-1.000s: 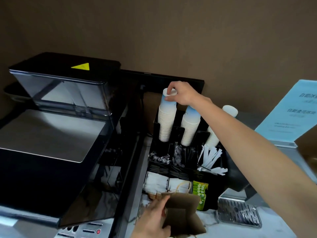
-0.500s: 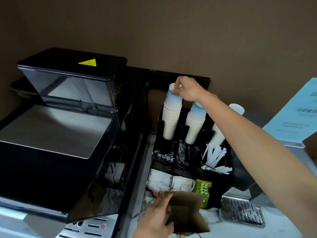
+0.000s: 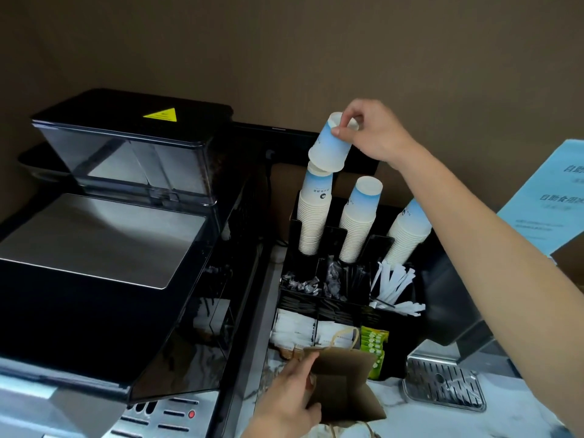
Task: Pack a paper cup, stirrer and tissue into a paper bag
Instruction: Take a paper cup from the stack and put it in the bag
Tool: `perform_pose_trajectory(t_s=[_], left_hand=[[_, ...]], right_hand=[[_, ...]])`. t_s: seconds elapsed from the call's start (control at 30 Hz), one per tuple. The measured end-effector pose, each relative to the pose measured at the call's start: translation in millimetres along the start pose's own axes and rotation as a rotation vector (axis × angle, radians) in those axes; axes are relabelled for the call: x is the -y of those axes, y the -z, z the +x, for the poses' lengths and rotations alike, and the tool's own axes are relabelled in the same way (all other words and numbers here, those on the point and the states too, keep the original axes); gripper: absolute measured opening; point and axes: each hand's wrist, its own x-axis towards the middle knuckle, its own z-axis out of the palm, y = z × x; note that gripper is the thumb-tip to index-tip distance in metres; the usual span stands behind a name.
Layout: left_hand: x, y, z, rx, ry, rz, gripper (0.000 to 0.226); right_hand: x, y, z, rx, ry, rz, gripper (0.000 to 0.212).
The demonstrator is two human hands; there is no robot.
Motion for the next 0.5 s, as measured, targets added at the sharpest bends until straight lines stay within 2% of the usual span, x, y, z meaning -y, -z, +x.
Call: perform_pose_trajectory(t_s=[0.2,0.3,0.5], left_hand=[[0.2,-1.8,-2.5,-0.006,-0.025,-0.019,0.081],[1.8,-2.1,-4.2,-0.028,-0.029,-0.036,0.080],[5.8,-7.0,-4.3,-0.073,-0.033,-0.039,0.079]], right_hand=[[-1.0,21.2,-60.8,-0.086,-0.043,0.339,0.018],[-11.4,25.1,-104.6,-0.053,-0.086,0.495,0.018],[-34.5,10.6,-204.8,0.039,-0.203,0.734,0.039]])
